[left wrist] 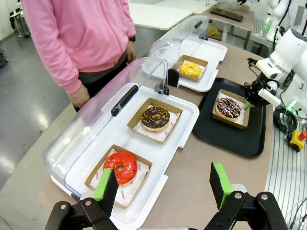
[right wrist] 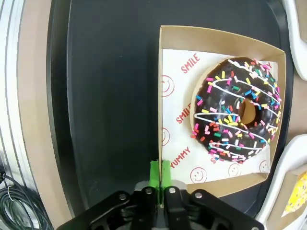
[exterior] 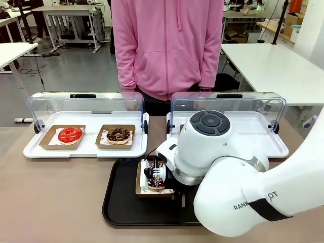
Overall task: Move the fourth donut from the left to the tray.
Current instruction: Pick up the Paper togo box containing the Donut indicated by the person and place it on the Handle tray.
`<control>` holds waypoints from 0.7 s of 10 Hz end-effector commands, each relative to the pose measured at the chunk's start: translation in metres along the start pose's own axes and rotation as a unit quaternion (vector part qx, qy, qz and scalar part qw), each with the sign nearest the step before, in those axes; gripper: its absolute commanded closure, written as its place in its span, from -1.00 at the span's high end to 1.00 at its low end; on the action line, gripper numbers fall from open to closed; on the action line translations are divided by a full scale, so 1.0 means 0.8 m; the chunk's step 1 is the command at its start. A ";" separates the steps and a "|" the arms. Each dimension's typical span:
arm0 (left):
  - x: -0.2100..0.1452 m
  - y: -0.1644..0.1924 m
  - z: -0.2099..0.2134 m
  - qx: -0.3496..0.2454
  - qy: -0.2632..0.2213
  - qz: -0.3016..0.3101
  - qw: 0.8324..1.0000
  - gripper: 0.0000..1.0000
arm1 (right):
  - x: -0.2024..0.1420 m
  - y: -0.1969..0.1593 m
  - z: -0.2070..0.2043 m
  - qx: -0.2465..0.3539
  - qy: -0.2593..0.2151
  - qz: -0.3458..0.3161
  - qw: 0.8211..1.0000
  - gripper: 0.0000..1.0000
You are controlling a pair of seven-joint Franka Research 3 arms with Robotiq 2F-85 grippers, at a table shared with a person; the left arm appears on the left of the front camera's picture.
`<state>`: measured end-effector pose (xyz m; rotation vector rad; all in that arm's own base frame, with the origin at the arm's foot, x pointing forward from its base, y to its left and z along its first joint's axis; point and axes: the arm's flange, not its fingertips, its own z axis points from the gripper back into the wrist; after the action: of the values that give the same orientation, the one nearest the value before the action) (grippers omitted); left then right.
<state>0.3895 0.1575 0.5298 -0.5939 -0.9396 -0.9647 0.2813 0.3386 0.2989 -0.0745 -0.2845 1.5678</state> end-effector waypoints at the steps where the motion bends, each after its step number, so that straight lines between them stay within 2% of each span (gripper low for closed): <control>1: 0.003 0.000 0.001 -0.001 -0.010 -0.003 1.000 1.00 | -0.021 0.013 -0.005 0.009 -0.002 0.001 1.000 -0.96; 2: 0.003 0.000 0.001 -0.001 -0.010 -0.003 1.000 1.00 | -0.022 0.012 -0.005 0.009 -0.005 0.002 1.000 -0.96; 3: 0.003 0.000 0.001 -0.001 -0.010 -0.003 1.000 1.00 | -0.023 0.010 -0.002 0.012 -0.011 0.013 1.000 0.10; 4: 0.003 0.000 0.001 -0.001 -0.010 -0.003 1.000 1.00 | -0.026 0.008 0.003 0.011 -0.015 0.008 1.000 0.15; 5: 0.003 0.000 0.001 -0.001 -0.010 -0.003 1.000 1.00 | -0.027 0.006 0.009 0.008 -0.016 0.006 1.000 1.00; 7: 0.003 0.000 0.001 -0.001 -0.010 -0.003 1.000 1.00 | -0.030 0.004 0.031 0.005 -0.015 -0.002 1.000 1.00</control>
<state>0.3895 0.1575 0.5298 -0.5939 -0.9395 -0.9647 0.2861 0.3364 0.3044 -0.0635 -0.2986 1.5558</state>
